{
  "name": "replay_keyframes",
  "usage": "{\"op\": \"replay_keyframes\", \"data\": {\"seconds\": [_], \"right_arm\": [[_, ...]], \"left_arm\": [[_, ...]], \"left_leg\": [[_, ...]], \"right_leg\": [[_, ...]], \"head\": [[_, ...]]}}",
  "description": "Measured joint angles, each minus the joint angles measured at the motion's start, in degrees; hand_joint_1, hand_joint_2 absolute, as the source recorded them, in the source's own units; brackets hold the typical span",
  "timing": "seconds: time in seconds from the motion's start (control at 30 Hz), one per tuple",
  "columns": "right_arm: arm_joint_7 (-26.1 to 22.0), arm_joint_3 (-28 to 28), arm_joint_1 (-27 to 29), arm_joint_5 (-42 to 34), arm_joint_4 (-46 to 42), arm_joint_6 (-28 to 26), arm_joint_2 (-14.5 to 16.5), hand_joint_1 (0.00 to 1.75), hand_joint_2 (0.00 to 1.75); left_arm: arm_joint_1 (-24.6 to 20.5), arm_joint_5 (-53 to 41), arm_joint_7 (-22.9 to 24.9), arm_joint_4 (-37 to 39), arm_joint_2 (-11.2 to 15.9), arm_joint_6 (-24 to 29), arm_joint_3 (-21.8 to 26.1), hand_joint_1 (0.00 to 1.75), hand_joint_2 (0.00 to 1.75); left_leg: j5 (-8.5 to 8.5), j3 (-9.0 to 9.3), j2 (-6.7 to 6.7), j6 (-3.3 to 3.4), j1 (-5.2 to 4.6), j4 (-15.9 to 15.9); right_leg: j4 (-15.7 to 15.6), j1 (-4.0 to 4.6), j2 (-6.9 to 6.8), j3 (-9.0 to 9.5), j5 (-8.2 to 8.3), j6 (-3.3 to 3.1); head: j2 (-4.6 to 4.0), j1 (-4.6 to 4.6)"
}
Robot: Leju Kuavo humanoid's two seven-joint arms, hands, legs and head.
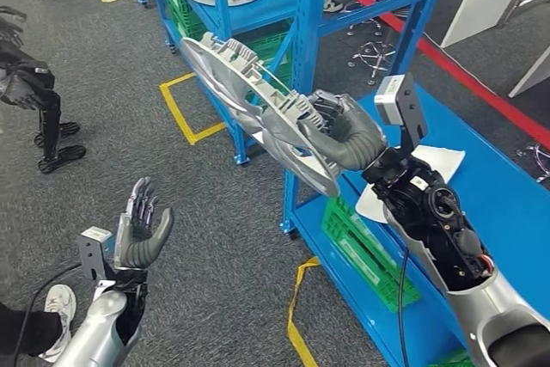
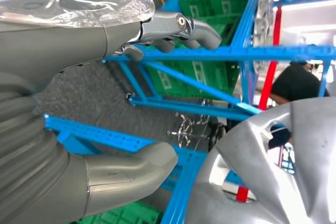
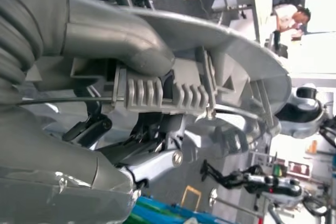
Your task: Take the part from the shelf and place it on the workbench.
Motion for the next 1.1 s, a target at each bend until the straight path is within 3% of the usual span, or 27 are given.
{"op": "replay_keyframes", "data": {"seconds": [0.03, 0.1, 0.2, 0.23, 0.27, 0.3, 0.4, 0.47, 0.53, 0.6, 0.63, 0.7, 0.77, 0.8, 0.83, 0.9, 0.93, 1.0, 1.07, 1.1], "right_arm": [[0.0, 0.0, 0.0, 0.0, 0.0, 0.0, 0.0, 1.75, 1.75], [0.0, 0.0, 0.0, 0.0, -0.1, 0.0, 0.1, 1.75, 1.75], [0.0, 0.0, 0.1, 0.0, -0.1, 0.0, 0.1, 1.75, 1.75], [0.0, 0.0, 0.3, 0.0, 0.0, 0.0, 0.1, 1.75, 1.75], [0.0, 0.0, 0.4, 0.0, 0.0, 0.0, 0.1, 1.75, 1.75], [0.0, 0.0, 0.5, 0.0, 0.0, 0.0, 0.1, 1.75, 1.75], [0.0, -0.1, 0.4, -0.1, 0.0, 0.0, 0.1, 1.75, 1.75], [0.0, -0.1, 0.4, -0.1, -0.1, 0.3, 0.1, 1.75, 1.75], [0.0, -0.1, 0.3, -0.1, -0.1, 0.6, 0.1, 1.75, 1.75], [0.1, -0.1, 0.3, -0.1, -0.2, 0.7, 0.2, 1.75, 1.75], [0.1, -0.1, 0.3, -0.1, -0.3, 0.8, 0.2, 1.75, 1.75], [0.3, -0.2, 0.4, -0.2, -0.3, 1.0, 0.2, 1.75, 1.75], [0.4, -0.3, 0.3, -0.2, -0.3, 1.5, 0.2, 1.75, 1.75], [0.3, -0.3, 0.2, -0.4, -0.2, 1.8, 0.2, 1.75, 1.75], [0.2, -0.2, 0.0, -0.6, -0.1, 2.1, 0.3, 1.75, 1.75], [0.0, -0.2, -0.8, -1.0, 0.2, 2.7, 0.4, 1.75, 1.75], [-0.1, -0.1, -1.2, -1.2, 0.4, 3.0, 0.4, 1.75, 1.75], [-0.3, 0.0, -1.8, -1.3, 0.9, 3.6, 0.6, 1.75, 1.75], [-0.4, 0.3, -2.3, -1.7, 1.3, 4.2, 0.7, 1.75, 1.75], [-0.4, 0.4, -2.5, -1.9, 1.5, 4.5, 0.8, 1.75, 1.75]], "left_arm": [[0.0, 0.0, 0.0, 0.0, 0.0, 0.0, 0.0, 0.00, 1.75], [-0.1, 0.0, 0.0, 0.0, 0.0, 0.0, 0.0, 0.00, 1.75], [-0.2, 0.0, 0.0, 0.0, -0.1, 0.0, 0.0, 0.00, 1.75], [-0.1, 0.0, 0.0, 0.0, -0.1, 0.0, 0.0, 0.00, 1.75], [-0.1, 0.0, 0.0, 0.0, -0.1, 0.0, 0.0, 0.00, 1.75], [0.0, 0.0, 0.0, 0.0, -0.1, 0.0, 0.0, 0.00, 1.75], [-0.1, 0.0, 0.0, 0.0, -0.2, -0.1, 0.0, 0.00, 1.75], [-0.1, 0.0, 0.0, 0.0, -0.2, -0.1, 0.0, 0.00, 1.75], [0.0, 0.0, 0.0, 0.0, -0.2, -0.1, 0.0, 0.00, 1.75], [-0.1, 0.0, 0.0, 0.0, -0.2, -0.1, 0.0, 0.00, 1.75], [-0.2, 0.0, 0.0, 0.0, -0.2, -0.1, 0.0, 0.00, 1.75], [-0.4, 0.0, 0.0, 0.0, -0.2, -0.1, 0.0, 0.00, 1.75], [-0.4, 0.1, 0.0, 0.1, -0.1, 0.0, 0.0, 0.00, 1.75], [-0.4, 0.2, 0.0, 0.2, -0.1, 0.1, 0.0, 0.00, 1.75], [-0.4, 0.4, 0.0, 0.2, 0.0, 0.2, 0.0, 0.00, 1.75], [-0.6, 0.6, 0.0, 0.3, 0.0, 0.5, 0.0, 0.00, 1.75], [-0.7, 0.8, 0.0, 0.3, 0.1, 0.8, 0.0, 0.00, 1.75], [-0.8, 1.1, 0.0, 0.3, 0.2, 1.3, 0.0, 0.00, 1.75], [-0.7, 1.3, 0.0, 0.2, 0.4, 1.6, 0.0, 0.00, 1.75], [-0.7, 1.4, 0.0, 0.1, 0.5, 1.7, 0.0, 0.00, 1.75]], "left_leg": [[0.00, 0.12, -0.39, 0.46, 0.00, -0.1], [0.05, 0.64, -1.14, 1.29, 0.04, -0.5], [-0.03, 1.10, -2.43, 1.97, 0.06, -0.6], [-0.05, 1.13, -2.98, 2.02, -0.04, -0.6], [-0.08, 1.16, -3.56, 2.06, -0.14, -0.6], [-0.11, 1.21, -4.16, 2.06, -0.21, -0.5], [-0.24, 1.29, -5.84, 1.84, -0.27, -0.3], [-0.12, 0.83, -6.70, 1.38, -0.21, -0.1], [0.17, 0.42, -7.47, 0.74, -0.13, -0.2], [-0.64, -0.18, -5.98, 0.18, -0.30, 0.8], [-1.98, -1.31, -4.63, -0.10, -0.35, 3.2], [-5.54, -5.15, -2.45, -0.61, -0.12, 10.9], [-7.08, -8.20, -2.03, -1.01, 0.25, 16.7], [-6.32, -8.13, -1.91, -1.15, 0.42, 16.3], [-4.69, -6.83, -1.67, -1.24, 0.58, 13.6], [-1.21, -2.45, -0.19, -1.23, 0.63, 5.2], [-0.25, -0.88, 0.30, -0.96, 0.52, 2.0], [-0.08, -0.01, 0.33, -0.14, 0.14, 0.1], [-0.02, 0.06, -0.74, 0.72, 0.13, 0.0], [0.00, 0.23, -1.20, 1.08, 0.18, -0.1]], "right_leg": [[0.1, -0.15, -0.28, 0.10, -0.23, 0.39], [2.3, -0.47, 0.54, -0.53, -1.78, 0.93], [13.4, -0.42, 3.11, -5.49, -7.02, 1.00], [16.7, -0.35, 3.44, -7.26, -8.04, 0.95], [18.2, -0.32, 3.59, -8.24, -8.00, 0.83], [17.3, -0.31, 3.70, -8.12, -6.75, 0.64], [5.7, -0.29, 5.51, -3.48, -0.43, -0.15], [1.2, -0.22, 6.76, -1.34, 0.60, -0.46], [0.4, -0.23, 6.24, -0.75, 0.40, -0.69], [-0.2, -0.38, 5.26, -0.36, 0.77, -1.17], [-0.5, -0.44, 4.67, -0.15, 0.93, -1.42], [-0.7, -0.26, 3.53, -0.07, 0.97, -1.68], [-0.6, -0.26, 2.44, -0.11, 0.91, -1.74], [-0.6, -0.31, 1.95, -0.12, 0.87, -1.71], [-0.6, -0.37, 1.49, -0.10, 0.80, -1.61], [-0.4, -0.32, 0.70, -0.07, 0.49, -1.14], [-0.3, -0.19, 0.38, -0.08, 0.31, -0.83], [-0.1, 0.06, -0.20, -0.01, 0.04, -0.13], [-0.1, -0.19, -0.65, 0.12, -0.36, 0.58], [0.7, -0.37, -0.20, -0.11, -1.07, 0.84]], "head": [[0.00, 0.15], [0.00, 0.38], [0.00, 1.29], [0.00, 1.56], [0.00, 1.76], [0.00, 1.91], [0.00, 2.29], [0.00, 2.47], [0.00, 2.45], [0.00, 1.98], [0.00, 1.57], [0.00, 0.89], [0.00, 0.47], [0.00, 0.22], [0.00, 0.00], [0.00, -0.32], [0.00, -0.33], [0.00, -0.05], [0.00, 0.31], [0.00, 0.37]]}}
